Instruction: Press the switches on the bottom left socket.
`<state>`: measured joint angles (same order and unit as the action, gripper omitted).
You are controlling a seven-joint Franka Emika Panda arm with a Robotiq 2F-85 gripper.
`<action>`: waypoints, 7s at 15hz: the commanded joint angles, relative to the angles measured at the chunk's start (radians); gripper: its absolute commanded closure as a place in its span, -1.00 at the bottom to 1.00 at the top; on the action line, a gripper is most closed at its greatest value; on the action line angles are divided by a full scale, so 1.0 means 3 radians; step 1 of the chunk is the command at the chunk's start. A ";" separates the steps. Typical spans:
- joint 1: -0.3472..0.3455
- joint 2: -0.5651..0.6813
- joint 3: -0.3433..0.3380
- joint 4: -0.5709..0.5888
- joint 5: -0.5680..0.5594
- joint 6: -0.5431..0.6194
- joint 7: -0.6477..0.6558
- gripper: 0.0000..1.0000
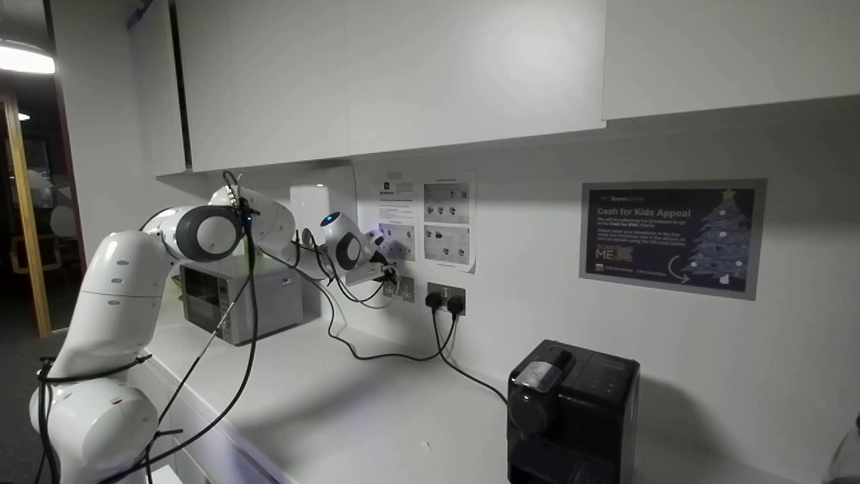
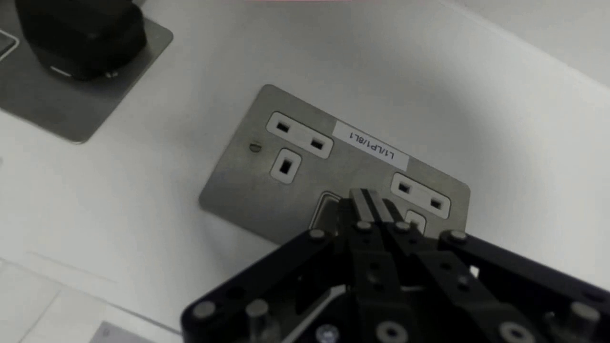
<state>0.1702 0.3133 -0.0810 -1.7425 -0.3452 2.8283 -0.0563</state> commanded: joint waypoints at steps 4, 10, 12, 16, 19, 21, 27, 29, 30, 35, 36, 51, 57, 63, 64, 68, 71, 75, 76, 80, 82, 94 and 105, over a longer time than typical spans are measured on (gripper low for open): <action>-0.0124 -0.0287 0.0069 -0.0263 -0.0138 -0.0011 -0.0329 1.00; -0.0034 -0.0199 -0.0055 -0.0192 -0.0212 0.0017 -0.0228 1.00; -0.0030 -0.0172 -0.0048 -0.0167 -0.0171 0.0039 -0.0199 1.00; -0.0016 -0.0128 -0.0048 -0.0134 -0.0159 0.0052 -0.0155 1.00; -0.0021 -0.0108 -0.0045 -0.0114 -0.0143 0.0057 -0.0139 1.00; -0.0020 -0.0092 -0.0048 -0.0096 -0.0143 0.0068 -0.0114 1.00; -0.0016 -0.0031 -0.0045 -0.0025 -0.0124 0.0069 0.0024 1.00; -0.0016 0.0006 -0.0042 0.0014 -0.0117 0.0069 0.0069 1.00; -0.0015 0.0030 -0.0042 0.0043 -0.0116 0.0066 0.0097 1.00; -0.0014 0.0121 -0.0031 0.0155 -0.0099 0.0053 0.0194 1.00; -0.0015 0.0124 -0.0027 0.0160 -0.0094 0.0052 0.0207 1.00; -0.0024 0.0220 -0.0020 0.0256 -0.0054 0.0058 0.0265 1.00; -0.0032 0.0131 -0.0001 0.0141 -0.0072 0.0004 0.0187 1.00; -0.0108 -0.0087 0.0118 -0.0116 -0.0086 -0.0012 -0.0094 1.00; -0.0132 -0.0143 0.0165 -0.0184 -0.0058 -0.0035 -0.0197 1.00; -0.0203 -0.0319 0.0305 -0.0386 0.0000 -0.0082 -0.0522 1.00; -0.0268 -0.0471 0.0405 -0.0561 0.0081 -0.0160 -0.0731 1.00; -0.0372 -0.0777 0.0568 -0.0914 0.0526 -0.0303 -0.1402 1.00; -0.0384 -0.0859 0.0593 -0.1009 0.0660 -0.0334 -0.1609 1.00; -0.0368 -0.1213 0.0604 -0.1333 0.1163 -0.0557 -0.2394 1.00; -0.0336 -0.1397 0.0558 -0.1469 0.1307 -0.0692 -0.2681 1.00; -0.0167 -0.2415 0.0130 -0.2145 0.1365 -0.1549 -0.3808 1.00; -0.0205 -0.3208 0.0065 -0.2445 0.1243 -0.2301 -0.3773 1.00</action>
<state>0.1070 -0.5684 -0.0585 -2.4522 0.0459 2.1910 -1.2322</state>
